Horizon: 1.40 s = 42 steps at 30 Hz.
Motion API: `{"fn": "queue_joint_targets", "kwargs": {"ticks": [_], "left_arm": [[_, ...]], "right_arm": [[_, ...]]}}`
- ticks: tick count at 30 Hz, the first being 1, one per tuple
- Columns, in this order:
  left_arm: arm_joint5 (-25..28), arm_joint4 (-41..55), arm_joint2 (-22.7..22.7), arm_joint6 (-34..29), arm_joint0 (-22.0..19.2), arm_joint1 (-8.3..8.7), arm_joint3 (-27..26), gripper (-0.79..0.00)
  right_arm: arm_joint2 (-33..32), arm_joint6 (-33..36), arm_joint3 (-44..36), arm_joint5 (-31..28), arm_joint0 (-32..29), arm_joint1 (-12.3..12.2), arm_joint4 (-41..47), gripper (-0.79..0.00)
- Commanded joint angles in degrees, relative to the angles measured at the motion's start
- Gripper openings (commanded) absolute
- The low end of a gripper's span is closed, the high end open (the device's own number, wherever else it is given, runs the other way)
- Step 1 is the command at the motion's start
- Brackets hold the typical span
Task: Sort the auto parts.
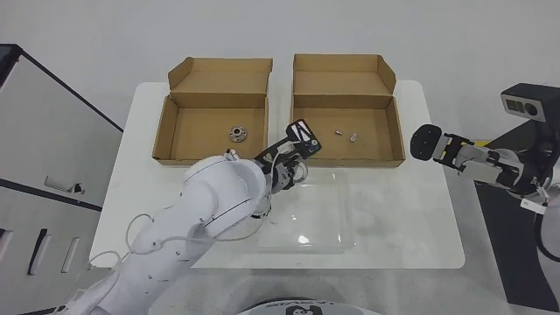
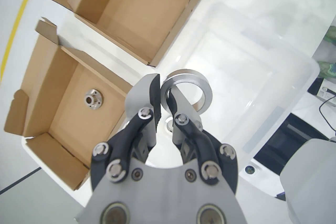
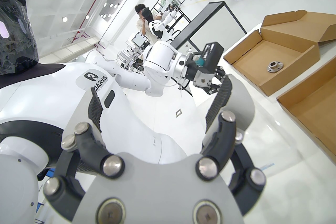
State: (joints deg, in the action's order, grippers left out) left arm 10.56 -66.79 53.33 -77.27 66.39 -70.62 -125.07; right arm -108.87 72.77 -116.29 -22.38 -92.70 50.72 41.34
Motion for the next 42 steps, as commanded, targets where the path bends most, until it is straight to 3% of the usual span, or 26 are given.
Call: {"fn": "queue_joint_targets", "kwargs": {"ticks": [1,9,21,30,35,42], "left_arm": [[-1.35,1.33,1.03,2.13,-0.68,-0.14,-1.05,-0.785],[-4.02,4.61,7.76,12.78,0.86,0.10,-2.24,-0.785],[4.77,10.09,22.97,19.75,10.44,2.31,-5.59,-0.785],[8.57,29.59,34.01,31.34,18.21,2.90,-5.20,-0.785],[12.79,42.86,37.43,38.22,21.46,2.96,-3.36,-0.785],[18.46,56.14,38.86,41.99,23.75,3.17,-1.37,-0.785]], "right_arm": [[0.00,-0.01,0.00,0.00,0.00,0.00,0.00,0.000],[0.00,-0.01,0.00,0.00,0.00,0.00,0.00,0.000],[0.00,-0.01,0.00,0.00,0.00,0.00,0.00,0.000],[0.00,-0.01,0.00,0.00,0.00,0.00,0.00,0.000],[0.00,-0.01,0.00,0.00,0.00,0.00,0.00,0.000],[0.00,-0.01,0.00,0.00,0.00,0.00,0.00,0.000]]}}
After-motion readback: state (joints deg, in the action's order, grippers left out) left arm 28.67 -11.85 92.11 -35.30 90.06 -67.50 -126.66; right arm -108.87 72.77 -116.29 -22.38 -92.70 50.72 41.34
